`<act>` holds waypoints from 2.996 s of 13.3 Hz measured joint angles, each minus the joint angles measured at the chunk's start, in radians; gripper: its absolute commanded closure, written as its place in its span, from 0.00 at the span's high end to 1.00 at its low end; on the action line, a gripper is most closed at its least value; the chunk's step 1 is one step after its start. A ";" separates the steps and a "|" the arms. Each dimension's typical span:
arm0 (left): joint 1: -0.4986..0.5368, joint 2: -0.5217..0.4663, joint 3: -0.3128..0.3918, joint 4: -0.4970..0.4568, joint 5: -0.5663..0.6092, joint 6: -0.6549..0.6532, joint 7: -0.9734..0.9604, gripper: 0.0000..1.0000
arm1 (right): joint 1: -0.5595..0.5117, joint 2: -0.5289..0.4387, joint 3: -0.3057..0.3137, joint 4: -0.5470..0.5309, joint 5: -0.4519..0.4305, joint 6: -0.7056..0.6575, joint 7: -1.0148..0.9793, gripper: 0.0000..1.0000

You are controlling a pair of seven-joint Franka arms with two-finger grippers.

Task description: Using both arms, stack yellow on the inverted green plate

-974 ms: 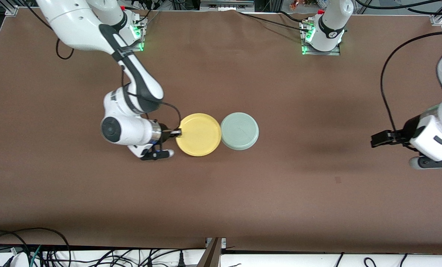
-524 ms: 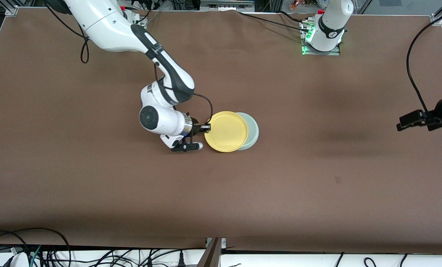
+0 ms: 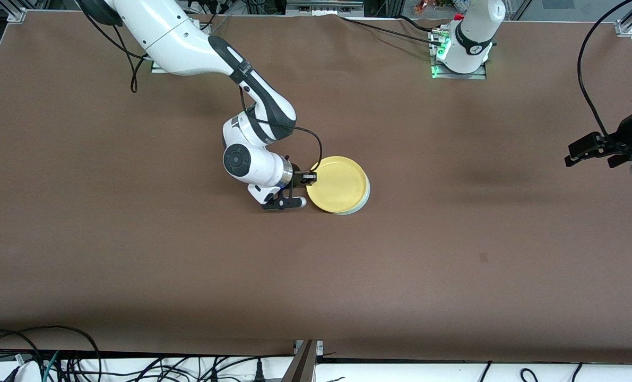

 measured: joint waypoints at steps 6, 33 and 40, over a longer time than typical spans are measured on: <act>-0.012 0.096 -0.016 0.206 0.011 -0.129 0.000 1.00 | 0.036 0.017 0.000 0.000 0.000 0.042 0.001 0.00; -0.018 0.126 -0.058 0.249 0.011 -0.162 0.000 1.00 | 0.035 -0.020 -0.057 0.083 -0.006 -0.114 0.020 1.00; -0.018 0.126 -0.058 0.250 0.011 -0.163 0.000 1.00 | -0.010 -0.157 -0.286 0.234 -0.112 -0.515 -0.010 1.00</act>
